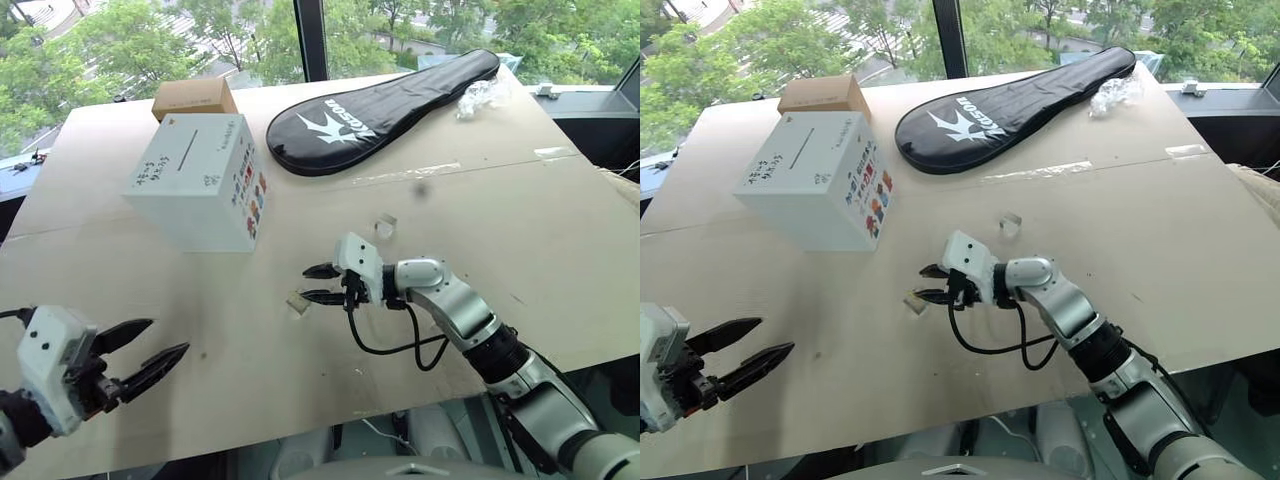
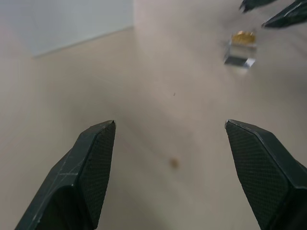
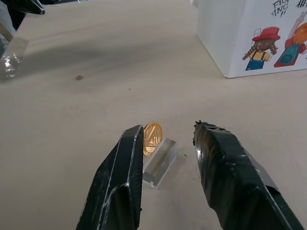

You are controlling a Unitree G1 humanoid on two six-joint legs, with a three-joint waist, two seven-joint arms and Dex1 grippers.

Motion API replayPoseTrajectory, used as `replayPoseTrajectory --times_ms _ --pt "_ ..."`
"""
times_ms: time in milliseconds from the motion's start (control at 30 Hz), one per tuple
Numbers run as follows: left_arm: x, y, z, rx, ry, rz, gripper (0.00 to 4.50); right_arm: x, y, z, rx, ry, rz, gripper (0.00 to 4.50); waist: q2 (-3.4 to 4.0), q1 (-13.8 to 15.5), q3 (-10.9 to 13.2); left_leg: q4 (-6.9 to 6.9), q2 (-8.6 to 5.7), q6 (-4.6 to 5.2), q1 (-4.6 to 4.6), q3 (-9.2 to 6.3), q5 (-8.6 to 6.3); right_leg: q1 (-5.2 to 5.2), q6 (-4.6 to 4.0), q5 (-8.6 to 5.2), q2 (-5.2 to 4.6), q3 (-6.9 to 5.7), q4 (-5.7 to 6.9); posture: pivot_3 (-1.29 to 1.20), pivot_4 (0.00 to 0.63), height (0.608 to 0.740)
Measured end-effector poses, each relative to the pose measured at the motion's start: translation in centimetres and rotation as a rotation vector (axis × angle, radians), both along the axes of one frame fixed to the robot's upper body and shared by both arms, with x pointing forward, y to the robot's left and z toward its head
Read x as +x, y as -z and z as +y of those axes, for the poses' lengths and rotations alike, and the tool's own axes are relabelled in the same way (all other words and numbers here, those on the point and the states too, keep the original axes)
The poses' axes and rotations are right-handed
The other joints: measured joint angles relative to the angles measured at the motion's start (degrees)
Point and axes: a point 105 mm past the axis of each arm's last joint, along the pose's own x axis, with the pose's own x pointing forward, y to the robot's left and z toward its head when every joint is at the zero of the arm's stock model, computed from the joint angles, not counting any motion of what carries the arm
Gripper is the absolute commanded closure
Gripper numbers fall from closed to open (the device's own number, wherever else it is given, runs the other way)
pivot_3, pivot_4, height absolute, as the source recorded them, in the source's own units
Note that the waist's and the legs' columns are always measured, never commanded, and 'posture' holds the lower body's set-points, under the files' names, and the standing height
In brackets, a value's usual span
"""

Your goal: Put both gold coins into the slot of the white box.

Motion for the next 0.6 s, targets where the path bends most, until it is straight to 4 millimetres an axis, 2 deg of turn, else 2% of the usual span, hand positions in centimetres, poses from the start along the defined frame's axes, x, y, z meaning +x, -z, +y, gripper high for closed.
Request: replayPoseTrajectory --times_ms 500,600 --pt "0.0 0.1 -0.5 -0.002 -0.028 -0.028 0.81 -1.2 1.2 1.4 -0.064 -0.049 0.023 2.69 -0.04 -0.42 -0.03 -0.02 0.01 -0.01 0.01 0.00 0.00 0.00 0.00 0.00 0.03 0.01 -0.01 0.00 0.150 0.740" --pt "0.1 0.1 -0.7 -0.003 -0.028 -0.031 0.77 -1.0 1.2 1.6 -0.063 -0.023 0.010 3.48 -0.04 -0.49 -0.03 -0.02 0.01 -0.01 0.01 0.00 -0.01 -0.01 0.00 0.00 0.05 0.01 -0.01 0.00 0.150 0.740"
